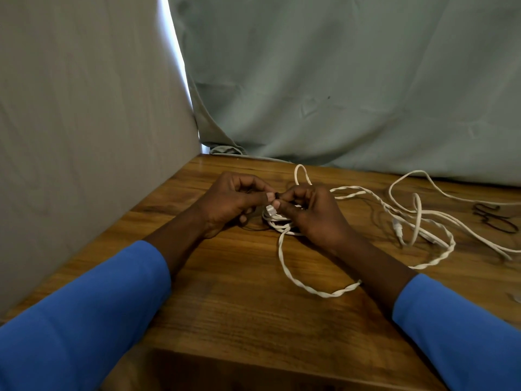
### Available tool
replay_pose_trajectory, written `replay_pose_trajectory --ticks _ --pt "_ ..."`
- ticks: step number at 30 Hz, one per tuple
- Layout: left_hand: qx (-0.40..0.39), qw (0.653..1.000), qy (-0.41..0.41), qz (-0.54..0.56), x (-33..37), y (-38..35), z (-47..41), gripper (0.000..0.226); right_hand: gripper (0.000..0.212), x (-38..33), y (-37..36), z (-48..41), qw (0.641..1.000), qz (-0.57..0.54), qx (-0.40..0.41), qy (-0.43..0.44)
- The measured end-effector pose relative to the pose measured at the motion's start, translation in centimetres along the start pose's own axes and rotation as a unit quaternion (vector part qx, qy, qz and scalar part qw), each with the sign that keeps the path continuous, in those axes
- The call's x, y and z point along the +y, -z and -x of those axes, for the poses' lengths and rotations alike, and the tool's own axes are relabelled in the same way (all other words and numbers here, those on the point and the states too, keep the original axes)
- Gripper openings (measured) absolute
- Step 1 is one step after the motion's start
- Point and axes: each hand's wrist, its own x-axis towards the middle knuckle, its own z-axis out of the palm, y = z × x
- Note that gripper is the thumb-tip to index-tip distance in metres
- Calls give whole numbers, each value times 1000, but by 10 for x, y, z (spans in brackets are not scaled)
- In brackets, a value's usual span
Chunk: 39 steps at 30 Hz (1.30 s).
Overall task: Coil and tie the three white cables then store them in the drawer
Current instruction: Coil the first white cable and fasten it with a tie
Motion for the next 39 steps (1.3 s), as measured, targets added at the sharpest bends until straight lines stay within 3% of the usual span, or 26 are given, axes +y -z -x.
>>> replay_pose_trajectory --ticks 7,25,39 --pt "24 998 -21 -54 4 3 0 8 5 -4 -1 1 1000 13 8 -13" --pt "4 999 33 -31 8 1 1 20 4 -14 -5 8 991 127 25 33" --pt "6 997 70 -27 5 4 0 11 5 -14 -7 8 988 143 36 42"
